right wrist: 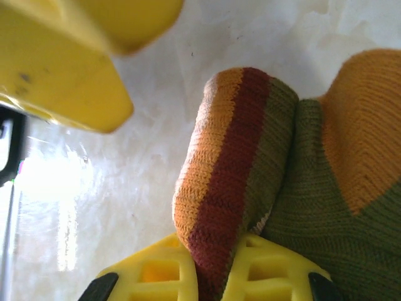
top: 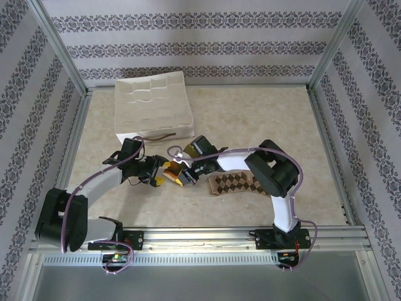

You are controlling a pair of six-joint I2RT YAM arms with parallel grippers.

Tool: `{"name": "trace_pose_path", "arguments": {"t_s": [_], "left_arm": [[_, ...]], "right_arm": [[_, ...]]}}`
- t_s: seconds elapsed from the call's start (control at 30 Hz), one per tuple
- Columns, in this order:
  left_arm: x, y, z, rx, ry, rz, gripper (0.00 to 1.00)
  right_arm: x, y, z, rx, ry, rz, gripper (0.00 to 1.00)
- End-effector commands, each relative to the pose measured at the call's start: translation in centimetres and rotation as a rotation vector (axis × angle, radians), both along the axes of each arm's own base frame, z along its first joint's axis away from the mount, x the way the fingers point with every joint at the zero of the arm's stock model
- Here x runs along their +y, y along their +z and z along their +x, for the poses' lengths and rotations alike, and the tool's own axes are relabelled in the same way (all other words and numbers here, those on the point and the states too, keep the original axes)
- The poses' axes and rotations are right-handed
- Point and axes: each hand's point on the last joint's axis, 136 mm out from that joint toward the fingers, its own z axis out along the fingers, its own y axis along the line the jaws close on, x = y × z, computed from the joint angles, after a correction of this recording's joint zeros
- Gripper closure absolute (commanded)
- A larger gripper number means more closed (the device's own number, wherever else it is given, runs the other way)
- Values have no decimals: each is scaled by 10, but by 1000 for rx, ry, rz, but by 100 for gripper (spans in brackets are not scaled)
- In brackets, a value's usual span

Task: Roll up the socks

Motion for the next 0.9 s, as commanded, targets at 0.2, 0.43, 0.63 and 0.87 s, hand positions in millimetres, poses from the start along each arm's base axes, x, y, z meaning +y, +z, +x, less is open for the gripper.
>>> {"name": "trace_pose_path", "arguments": {"t_s": [0.2,0.43,0.63,0.87], "left_arm": [[-15,-25,8,18,-14,-1,39],[-21,-51,9,55,-42,37,48],[-12,-69,-16,158,-50,107,94],[5,-61,-47,266,-74,198,100]], "right_arm": [[-32,-43,-20,365,-71,-111,100],[-27,-43,-16,451,-83,-101,100],[-25,-38,-14,394,-71,-112,100],[-28,2,-7,98,-78,-80,55]]}}
